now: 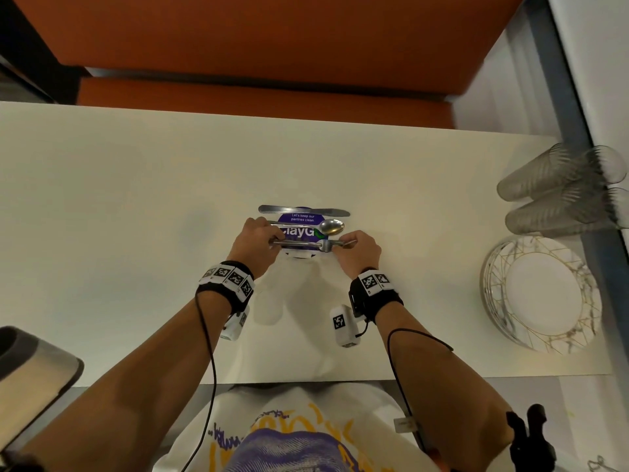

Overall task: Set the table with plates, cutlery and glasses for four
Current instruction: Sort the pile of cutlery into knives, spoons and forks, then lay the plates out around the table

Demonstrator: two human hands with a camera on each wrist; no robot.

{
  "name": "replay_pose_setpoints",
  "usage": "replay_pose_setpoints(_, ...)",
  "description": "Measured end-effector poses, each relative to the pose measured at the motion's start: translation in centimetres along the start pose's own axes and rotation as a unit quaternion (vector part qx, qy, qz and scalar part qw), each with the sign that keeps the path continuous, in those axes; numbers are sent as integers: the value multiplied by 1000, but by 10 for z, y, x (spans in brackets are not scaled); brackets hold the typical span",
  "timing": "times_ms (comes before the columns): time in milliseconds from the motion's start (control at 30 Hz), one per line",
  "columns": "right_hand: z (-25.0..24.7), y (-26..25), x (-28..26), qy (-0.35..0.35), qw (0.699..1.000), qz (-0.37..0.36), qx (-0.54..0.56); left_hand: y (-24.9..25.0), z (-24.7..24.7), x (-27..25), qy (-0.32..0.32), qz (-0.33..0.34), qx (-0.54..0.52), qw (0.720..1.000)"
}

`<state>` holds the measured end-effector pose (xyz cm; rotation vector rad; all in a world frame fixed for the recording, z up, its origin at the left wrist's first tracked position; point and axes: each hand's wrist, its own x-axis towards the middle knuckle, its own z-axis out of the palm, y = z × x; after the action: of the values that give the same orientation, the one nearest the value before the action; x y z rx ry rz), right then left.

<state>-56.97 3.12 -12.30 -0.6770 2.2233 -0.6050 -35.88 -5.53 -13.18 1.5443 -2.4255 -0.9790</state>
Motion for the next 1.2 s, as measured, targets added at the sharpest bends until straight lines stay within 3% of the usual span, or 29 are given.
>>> replay_pose_setpoints(233, -9, 7, -1, 8, 1000, -7, 23, 3, -4, -1, 7, 13, 26, 1000)
replay_pose_setpoints(500, -38, 23, -15, 84, 986, -53, 133, 40, -10, -2, 58, 76, 4, 995)
replay_pose_setpoints(700, -101, 64, -29, 111, 971, -56, 203, 118, 11, 6, -41, 104, -80, 991)
replay_pose_setpoints(900, -194, 122, -26, 171, 961, -41, 212, 224, 54, 20, -102, 116, -127, 980)
replay_pose_setpoints(1133, -308, 221, 0, 230, 966, 24, 117, 348, 149, 38, -167, 130, -104, 972)
replay_pose_setpoints(1200, -318, 241, 5, 233, 968, 41, 82, 361, 167, 38, -177, 123, -71, 974)
